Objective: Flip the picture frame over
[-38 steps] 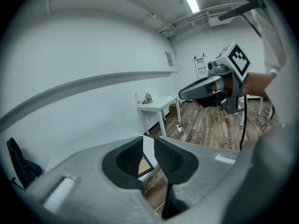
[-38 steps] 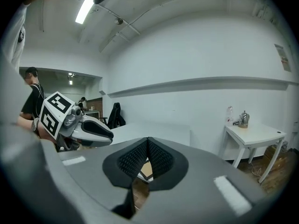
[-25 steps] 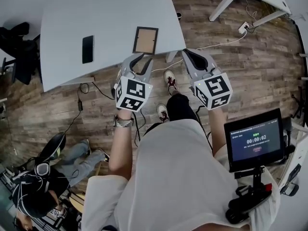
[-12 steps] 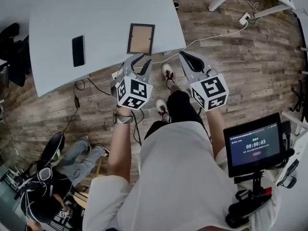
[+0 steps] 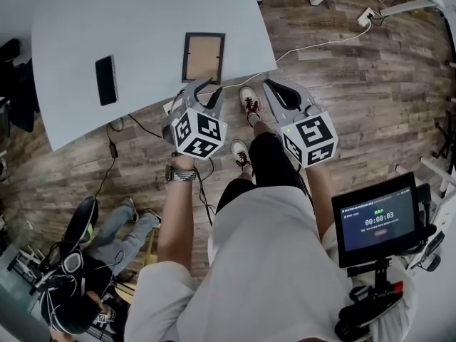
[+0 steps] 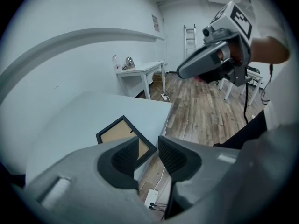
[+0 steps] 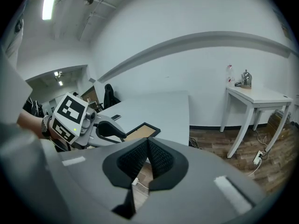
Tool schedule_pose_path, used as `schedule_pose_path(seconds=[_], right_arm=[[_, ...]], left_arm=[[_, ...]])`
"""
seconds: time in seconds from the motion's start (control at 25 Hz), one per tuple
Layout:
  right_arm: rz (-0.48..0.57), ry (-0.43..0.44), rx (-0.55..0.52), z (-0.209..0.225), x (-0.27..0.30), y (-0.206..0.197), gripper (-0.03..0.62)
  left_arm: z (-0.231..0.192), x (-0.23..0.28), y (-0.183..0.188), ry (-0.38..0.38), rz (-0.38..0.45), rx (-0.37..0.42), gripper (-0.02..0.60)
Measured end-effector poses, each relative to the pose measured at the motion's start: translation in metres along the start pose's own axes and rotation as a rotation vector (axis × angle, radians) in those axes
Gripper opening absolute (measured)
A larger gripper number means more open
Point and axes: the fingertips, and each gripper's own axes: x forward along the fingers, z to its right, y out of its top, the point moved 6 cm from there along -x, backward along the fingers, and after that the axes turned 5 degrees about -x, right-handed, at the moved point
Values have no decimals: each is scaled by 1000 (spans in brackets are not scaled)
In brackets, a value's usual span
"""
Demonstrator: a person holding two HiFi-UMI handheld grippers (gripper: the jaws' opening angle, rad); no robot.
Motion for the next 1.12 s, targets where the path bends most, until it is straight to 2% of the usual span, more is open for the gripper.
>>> schedule_pose_path(seconds=[0.08, 0.2, 0.32, 0.44, 0.64, 0.92, 1.12], right_arm=[[-16, 4, 15, 4, 5, -10, 2], [-31, 8, 29, 7, 12, -22, 2], [-39, 11, 29, 6, 12, -25, 2], [-42, 13, 34, 5, 12, -27, 2], [-42, 19, 44, 2, 13, -28, 2], [-52, 24, 67, -2, 14, -35, 3], [-56, 14, 78, 0, 13, -37, 3]], left_arm=[[3, 13, -6, 14, -41, 57, 133], [7, 30, -18, 54, -122, 200, 149], [10, 33, -22, 76, -153, 262, 149], [12, 33, -25, 90, -167, 286, 150], [12, 30, -30, 104, -160, 250, 150], [14, 38, -33, 191, -177, 373, 156], [12, 44, -38, 222, -186, 403, 170]])
